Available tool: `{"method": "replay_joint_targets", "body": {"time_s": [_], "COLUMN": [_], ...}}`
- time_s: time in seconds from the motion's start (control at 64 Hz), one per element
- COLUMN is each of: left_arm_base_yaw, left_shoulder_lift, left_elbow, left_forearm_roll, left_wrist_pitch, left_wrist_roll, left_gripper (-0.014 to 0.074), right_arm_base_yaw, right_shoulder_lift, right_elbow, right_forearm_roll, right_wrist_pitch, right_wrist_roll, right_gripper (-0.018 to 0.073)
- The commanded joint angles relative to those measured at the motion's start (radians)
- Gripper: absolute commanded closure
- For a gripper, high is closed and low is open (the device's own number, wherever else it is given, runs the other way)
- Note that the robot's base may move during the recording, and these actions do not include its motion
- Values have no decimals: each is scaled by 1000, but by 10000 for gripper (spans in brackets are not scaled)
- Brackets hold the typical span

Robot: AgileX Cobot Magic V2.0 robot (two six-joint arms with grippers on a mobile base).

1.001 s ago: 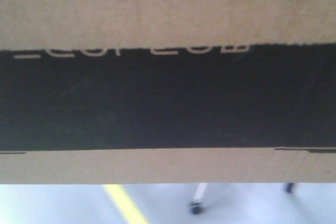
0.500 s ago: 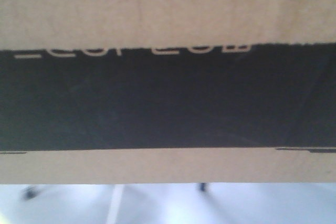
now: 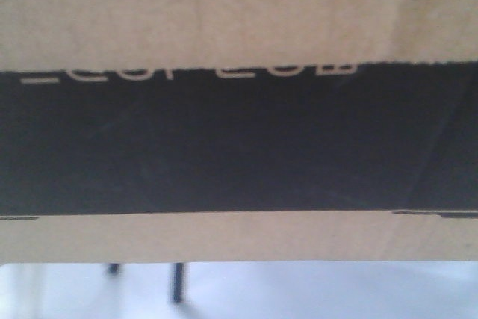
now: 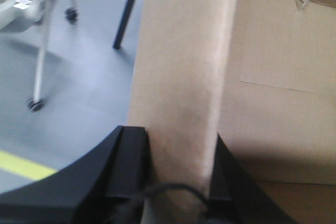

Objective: Grab box from left shelf to table start
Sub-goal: 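Hold the box in both grippers while the base approaches the white table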

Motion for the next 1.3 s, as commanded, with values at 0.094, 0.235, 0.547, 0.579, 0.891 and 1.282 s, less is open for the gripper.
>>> {"method": "replay_joint_targets", "body": {"time_s": [0.094, 0.235, 0.547, 0.579, 0.891, 1.282], "left_arm_base_yaw": [1, 1, 1, 1, 1, 1], "left_shoulder_lift": [-4, -4, -4, -4, -4, -4], "left_elbow": [-41, -41, -41, -41, -41, -41], "left_forearm_roll": [-65, -65, -65, -65, -65, -74], "left_wrist_pitch": [70, 70, 70, 70, 70, 70], "left_wrist_roll": [-39, -39, -39, -39, -39, -39], "left_gripper": [610, 610, 610, 610, 610, 610], "right_arm_base_yaw": [-7, -7, -7, -7, -7, -7], "right_shoulder_lift": [5, 5, 5, 5, 5, 5], "right_elbow": [-26, -26, -26, -26, -26, -26], "right_forearm_roll": [-32, -32, -32, -32, -32, -32], "right_wrist_pitch": [25, 25, 25, 25, 25, 25], "right_wrist_roll": [-5, -5, -5, -5, -5, -5], "right_gripper": [537, 537, 537, 537, 537, 537]}}
